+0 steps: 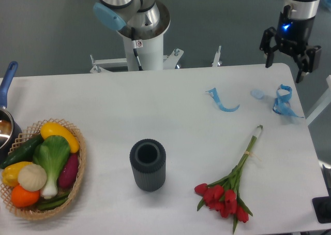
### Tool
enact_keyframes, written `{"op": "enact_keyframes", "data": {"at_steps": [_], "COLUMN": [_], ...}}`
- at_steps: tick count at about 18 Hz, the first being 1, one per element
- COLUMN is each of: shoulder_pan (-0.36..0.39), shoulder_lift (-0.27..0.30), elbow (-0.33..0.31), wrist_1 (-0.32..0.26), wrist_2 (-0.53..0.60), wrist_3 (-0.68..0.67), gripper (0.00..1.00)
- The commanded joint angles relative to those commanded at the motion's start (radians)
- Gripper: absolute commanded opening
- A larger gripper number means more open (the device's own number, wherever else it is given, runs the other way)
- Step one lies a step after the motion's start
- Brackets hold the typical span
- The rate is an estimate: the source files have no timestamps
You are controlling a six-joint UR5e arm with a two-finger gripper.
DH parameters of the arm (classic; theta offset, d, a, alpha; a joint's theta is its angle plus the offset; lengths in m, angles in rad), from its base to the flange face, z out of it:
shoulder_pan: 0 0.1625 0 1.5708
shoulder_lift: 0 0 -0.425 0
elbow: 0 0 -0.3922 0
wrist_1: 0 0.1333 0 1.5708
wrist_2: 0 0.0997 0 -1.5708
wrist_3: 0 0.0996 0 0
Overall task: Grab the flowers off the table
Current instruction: 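Move the open gripper over the stems of the red tulip bunch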
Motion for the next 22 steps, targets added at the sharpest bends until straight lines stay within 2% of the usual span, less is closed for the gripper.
{"op": "enact_keyframes", "data": {"at_steps": [5,7,11,12,14,16,18,22], "shoulder_pan": [-0.005,-0.023,-0.043,-0.052,-0.067,-0.097,-0.124,-0.178], "shoulder_lift": [0.003,0.006,0.000,-0.003,-0.012,-0.056,-0.095,-0.216], "elbow": [-0.005,-0.024,-0.054,-0.070,-0.110,-0.147,-0.143,-0.103], "wrist_1": [-0.002,0.002,0.011,0.026,0.092,0.173,0.176,0.186], "wrist_2": [0.002,0.008,0.005,0.008,0.011,0.009,0.009,0.008], "wrist_3": [-0.014,-0.017,-0.095,-0.100,-0.110,-0.225,-0.245,-0.303], "gripper": [1.00,1.00,1.00,1.00,1.00,1.00,1.00,1.00]}}
